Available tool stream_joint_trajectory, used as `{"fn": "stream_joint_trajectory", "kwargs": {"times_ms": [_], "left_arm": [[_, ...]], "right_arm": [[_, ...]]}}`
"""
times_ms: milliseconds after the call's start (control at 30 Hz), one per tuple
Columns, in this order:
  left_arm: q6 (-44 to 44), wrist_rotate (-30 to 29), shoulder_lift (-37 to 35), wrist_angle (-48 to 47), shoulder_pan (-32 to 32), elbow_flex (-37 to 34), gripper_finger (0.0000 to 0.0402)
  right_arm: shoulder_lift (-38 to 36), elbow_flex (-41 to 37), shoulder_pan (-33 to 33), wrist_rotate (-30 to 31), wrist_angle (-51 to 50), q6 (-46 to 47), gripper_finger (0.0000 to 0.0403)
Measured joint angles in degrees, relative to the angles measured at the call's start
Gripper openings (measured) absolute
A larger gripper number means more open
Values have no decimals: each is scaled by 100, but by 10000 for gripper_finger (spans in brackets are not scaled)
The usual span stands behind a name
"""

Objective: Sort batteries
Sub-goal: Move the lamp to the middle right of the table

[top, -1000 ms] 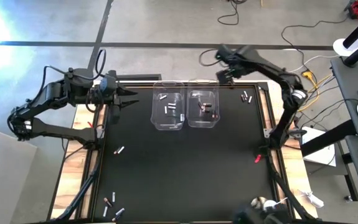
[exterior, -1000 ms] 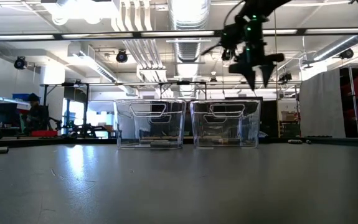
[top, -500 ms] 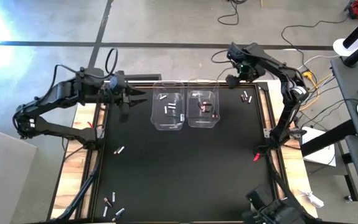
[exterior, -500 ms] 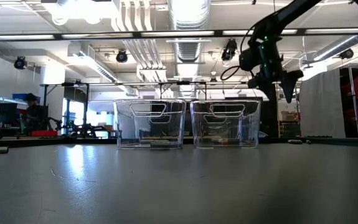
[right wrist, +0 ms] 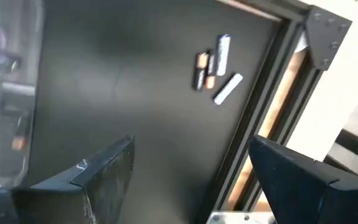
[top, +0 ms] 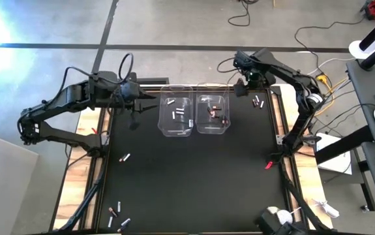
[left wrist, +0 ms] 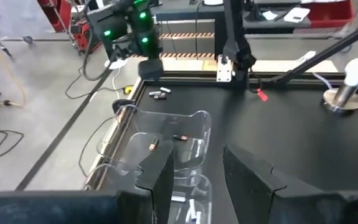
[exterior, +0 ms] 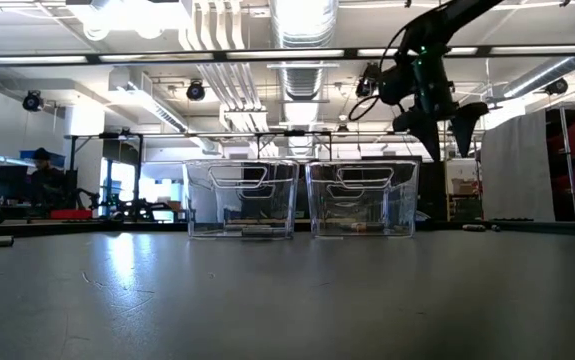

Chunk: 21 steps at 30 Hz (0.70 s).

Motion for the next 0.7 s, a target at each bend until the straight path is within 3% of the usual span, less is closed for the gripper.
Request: {"fn": "stream_joint_trajectory", "kwargs": {"times_ms": [400, 700], "left_arm": [[954, 4, 115, 61, 339, 0, 119], [892, 10, 337, 847, 431, 0, 119]], "right_arm": [[-766, -118, 1523, 150, -480, 402, 314], [-2134, -149, 3950, 136, -621, 877, 324]]}}
